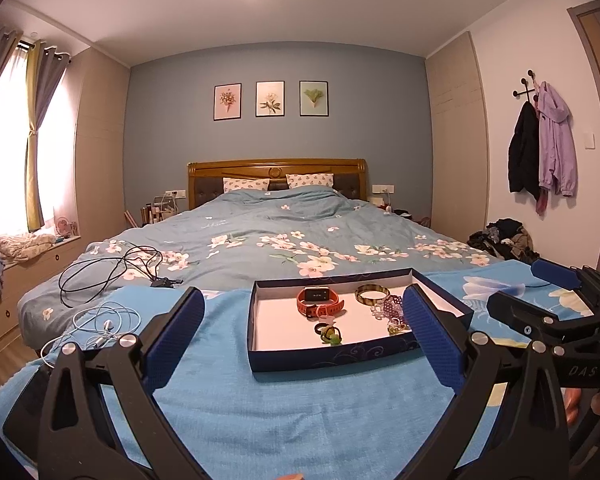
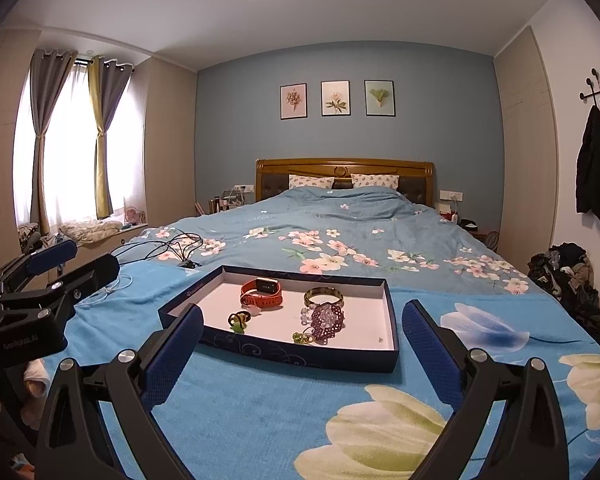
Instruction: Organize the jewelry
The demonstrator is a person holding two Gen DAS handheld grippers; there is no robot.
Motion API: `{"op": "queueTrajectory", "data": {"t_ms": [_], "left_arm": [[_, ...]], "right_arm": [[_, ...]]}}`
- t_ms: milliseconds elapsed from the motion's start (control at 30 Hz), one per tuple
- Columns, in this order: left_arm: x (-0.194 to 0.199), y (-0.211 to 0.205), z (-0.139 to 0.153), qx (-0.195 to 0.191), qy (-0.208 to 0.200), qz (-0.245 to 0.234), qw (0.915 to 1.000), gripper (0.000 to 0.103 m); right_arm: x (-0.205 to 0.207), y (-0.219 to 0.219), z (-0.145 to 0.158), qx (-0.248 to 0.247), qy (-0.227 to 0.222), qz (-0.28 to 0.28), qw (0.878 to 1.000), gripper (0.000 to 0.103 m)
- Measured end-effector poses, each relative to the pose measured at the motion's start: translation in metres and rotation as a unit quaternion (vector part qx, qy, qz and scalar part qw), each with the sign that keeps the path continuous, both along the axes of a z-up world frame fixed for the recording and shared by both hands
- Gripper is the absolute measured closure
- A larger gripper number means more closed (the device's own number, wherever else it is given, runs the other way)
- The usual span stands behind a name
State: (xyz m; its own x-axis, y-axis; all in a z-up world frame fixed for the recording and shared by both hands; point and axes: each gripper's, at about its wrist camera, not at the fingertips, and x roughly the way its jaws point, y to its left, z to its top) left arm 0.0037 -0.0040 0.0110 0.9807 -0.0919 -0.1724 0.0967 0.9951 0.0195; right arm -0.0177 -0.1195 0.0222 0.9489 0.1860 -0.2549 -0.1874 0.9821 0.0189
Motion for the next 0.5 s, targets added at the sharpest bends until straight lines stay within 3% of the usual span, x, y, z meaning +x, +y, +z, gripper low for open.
{"op": "queueTrajectory", "data": {"t_ms": [500], "left_arm": [[-0.0044, -0.0003, 0.0024, 0.008, -0.004, 0.005, 0.9999, 0.005]], "right_arm": [[-0.0057, -0.0019, 0.0055, 0.003, -0.007, -0.004, 1.0, 0.007]]}}
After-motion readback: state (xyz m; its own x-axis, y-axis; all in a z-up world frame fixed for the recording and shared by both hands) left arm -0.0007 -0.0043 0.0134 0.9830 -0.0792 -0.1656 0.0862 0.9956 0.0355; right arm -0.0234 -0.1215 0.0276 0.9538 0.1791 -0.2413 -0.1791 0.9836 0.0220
